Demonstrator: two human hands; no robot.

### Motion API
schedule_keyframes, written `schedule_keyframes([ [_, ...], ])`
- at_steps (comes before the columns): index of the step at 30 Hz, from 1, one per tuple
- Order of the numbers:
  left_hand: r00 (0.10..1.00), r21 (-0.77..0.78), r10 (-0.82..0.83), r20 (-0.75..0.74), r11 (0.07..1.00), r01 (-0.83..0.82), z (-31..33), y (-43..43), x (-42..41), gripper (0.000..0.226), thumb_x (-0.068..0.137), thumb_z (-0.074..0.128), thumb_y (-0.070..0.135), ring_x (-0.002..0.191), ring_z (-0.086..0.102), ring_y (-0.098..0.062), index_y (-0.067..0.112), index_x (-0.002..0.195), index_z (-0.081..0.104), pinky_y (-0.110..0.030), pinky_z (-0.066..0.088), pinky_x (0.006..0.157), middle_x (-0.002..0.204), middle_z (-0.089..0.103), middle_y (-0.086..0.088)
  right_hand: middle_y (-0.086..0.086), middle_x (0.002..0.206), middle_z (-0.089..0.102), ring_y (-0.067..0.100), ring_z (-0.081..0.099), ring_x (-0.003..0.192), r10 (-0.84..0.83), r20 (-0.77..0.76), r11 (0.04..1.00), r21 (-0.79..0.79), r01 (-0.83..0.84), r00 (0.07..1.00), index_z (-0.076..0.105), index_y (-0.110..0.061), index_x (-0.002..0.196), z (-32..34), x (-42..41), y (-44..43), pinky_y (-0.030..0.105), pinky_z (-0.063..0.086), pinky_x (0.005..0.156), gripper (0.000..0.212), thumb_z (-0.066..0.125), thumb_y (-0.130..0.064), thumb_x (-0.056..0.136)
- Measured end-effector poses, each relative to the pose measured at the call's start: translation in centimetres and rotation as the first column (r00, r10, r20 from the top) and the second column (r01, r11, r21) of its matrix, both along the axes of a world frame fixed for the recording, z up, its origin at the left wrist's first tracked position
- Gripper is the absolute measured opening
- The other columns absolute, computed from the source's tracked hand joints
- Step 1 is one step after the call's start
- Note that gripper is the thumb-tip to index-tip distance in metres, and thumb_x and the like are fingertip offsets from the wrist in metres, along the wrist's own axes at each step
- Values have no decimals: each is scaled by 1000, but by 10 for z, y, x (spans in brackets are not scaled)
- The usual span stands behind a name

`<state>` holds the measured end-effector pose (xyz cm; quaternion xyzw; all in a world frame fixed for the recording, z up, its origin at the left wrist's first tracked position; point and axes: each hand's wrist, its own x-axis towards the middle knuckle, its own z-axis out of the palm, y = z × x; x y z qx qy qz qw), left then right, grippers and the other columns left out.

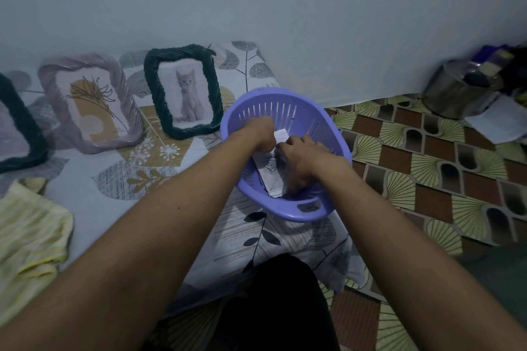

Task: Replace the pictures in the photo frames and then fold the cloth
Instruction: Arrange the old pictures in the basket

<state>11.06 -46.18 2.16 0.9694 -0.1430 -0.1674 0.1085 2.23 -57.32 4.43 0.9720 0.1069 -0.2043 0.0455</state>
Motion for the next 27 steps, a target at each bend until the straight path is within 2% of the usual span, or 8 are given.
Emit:
schedule_keyframes([
  [3, 1000, -2, -9, 3, 1000, 9, 1, 0, 0, 8, 93, 50, 3, 79, 54, -31, 6, 88, 56, -40, 48, 73, 81, 55, -10, 11, 142, 35, 35, 32, 134, -6, 4, 1000, -2, 6, 1000, 38, -17, 143, -2, 2, 0, 51, 34, 108, 90, 84, -44, 70],
  [7, 1000, 2, -14, 9, 1000, 14, 1, 0, 0, 26, 92, 49, 0, 65, 42, -26, 10, 69, 44, -37, 39, 63, 68, 42, -8, 11, 139, 36, 35, 34, 132, -29, 7, 1000, 1, 29, 1000, 41, -15, 141, -3, 2, -2, 50, 36, 105, 89, 84, -45, 70],
  [12, 1000, -21, -8, 25, 1000, 9, 8, 0, -4, 9, 93, 52, 1, 82, 50, -29, 10, 94, 54, -36, 45, 73, 92, 54, -9, 12, 140, 36, 37, 35, 132, -49, -20, 999, 23, 49, 999, 38, -14, 142, -1, 2, -3, 52, 38, 105, 88, 84, -41, 72],
  [15, 999, -80, 2, 44, 997, 2, 15, 5, -5, 20, 95, 52, 3, 89, 47, -30, 19, 83, 51, -38, 43, 78, 84, 49, -3, 14, 144, 34, 39, 33, 135, -54, -29, 998, 40, 55, 998, 33, -13, 146, 3, 0, -3, 54, 38, 108, 89, 83, -37, 75],
  [18, 997, -231, 52, 50, 972, -39, 27, 15, -12, 32, 95, 55, 2, 120, 56, -32, 9, 125, 61, -36, 45, 96, 126, 63, -11, 14, 146, 38, 38, 38, 133, -83, 15, 988, 131, 80, 996, 34, -11, 147, 8, -2, 0, 51, 42, 106, 82, 77, -28, 79],
  [20, 992, -372, 114, 57, 924, -85, 39, 26, -24, 42, 92, 53, -3, 127, 54, -25, 7, 133, 58, -30, 42, 100, 137, 58, -10, 14, 146, 44, 35, 44, 131, -120, 53, 961, 256, 103, 991, 38, -10, 147, 15, -4, 5, 47, 45, 104, 74, 72, -24, 82],
  [24, 955, -668, 288, 65, 724, -173, 53, 57, -55, 47, 85, 41, -10, 115, 61, -19, 13, 115, 68, -29, 48, 95, 121, 67, -5, 8, 140, 55, 27, 52, 126, -208, 130, 856, 505, 116, 969, 47, -10, 142, 35, -17, 28, 33, 43, 99, 53, 61, -21, 92],
  [27, 927, -789, 366, 83, 592, -164, 61, 91, -82, 40, 83, 44, -10, 96, 65, -15, 14, 103, 70, -27, 52, 84, 101, 70, 1, 3, 122, 66, 22, 58, 114, -367, 166, 663, 737, 132, 915, 60, -13, 126, 47, -34, 60, 30, 45, 93, 34, 55, -16, 93],
])
